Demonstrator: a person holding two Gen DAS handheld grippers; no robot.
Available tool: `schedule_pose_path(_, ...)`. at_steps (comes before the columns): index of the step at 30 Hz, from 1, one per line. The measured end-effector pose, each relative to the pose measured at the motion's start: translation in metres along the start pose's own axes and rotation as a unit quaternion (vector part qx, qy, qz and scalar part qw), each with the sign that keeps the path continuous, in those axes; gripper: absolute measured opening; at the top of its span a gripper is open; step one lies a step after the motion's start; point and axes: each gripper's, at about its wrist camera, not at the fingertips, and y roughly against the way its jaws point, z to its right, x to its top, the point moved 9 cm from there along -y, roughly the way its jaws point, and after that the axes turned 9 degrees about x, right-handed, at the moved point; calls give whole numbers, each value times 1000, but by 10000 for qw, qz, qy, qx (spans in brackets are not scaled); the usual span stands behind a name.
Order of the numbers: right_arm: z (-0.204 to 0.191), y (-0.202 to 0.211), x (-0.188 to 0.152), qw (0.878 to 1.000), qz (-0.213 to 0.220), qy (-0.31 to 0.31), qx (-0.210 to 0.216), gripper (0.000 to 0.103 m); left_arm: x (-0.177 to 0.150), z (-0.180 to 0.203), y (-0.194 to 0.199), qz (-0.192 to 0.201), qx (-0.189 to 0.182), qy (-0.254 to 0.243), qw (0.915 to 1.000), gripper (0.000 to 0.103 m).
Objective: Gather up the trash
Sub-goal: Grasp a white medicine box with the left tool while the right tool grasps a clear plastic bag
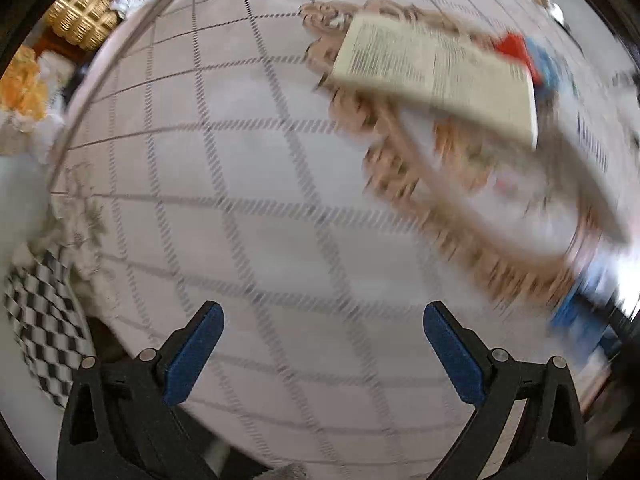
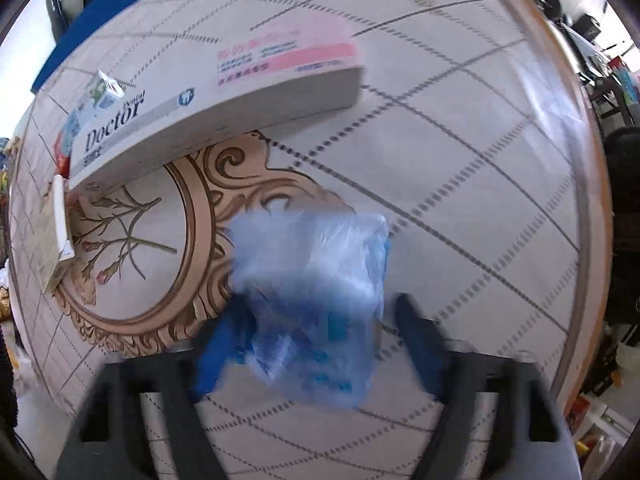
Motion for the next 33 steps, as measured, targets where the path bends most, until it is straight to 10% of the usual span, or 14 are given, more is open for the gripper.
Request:
schedule_pose_path(2, -8, 4, 15, 9999, 59, 4, 85, 32, 23, 9, 6, -166, -309, 338, 9988, 102)
schedule_pose_path(7, -3, 18, 54, 9983, 297, -503, 37, 22, 81, 22, 15, -594, -843, 1349, 9855, 102)
schedule_pose_path(17, 5, 2, 96, 9938, 262, -1070, -164, 22, 118, 33, -40, -2086, -1358, 3212, 9137, 101)
schedule_pose_path(19, 3, 1, 99, 9941, 266, -1025, -223, 22, 118, 31, -43, -2011, -1193, 3173, 9190, 99)
schedule_pose_path(26, -21, -7, 81, 9988, 47, -494, 17, 22, 99, 39, -28, -781, -439, 835, 9925, 89)
schedule_pose_path(33, -28, -15, 13, 9971, -617, 348, 266, 22, 8, 25, -27, -70, 97, -1610, 9869, 89)
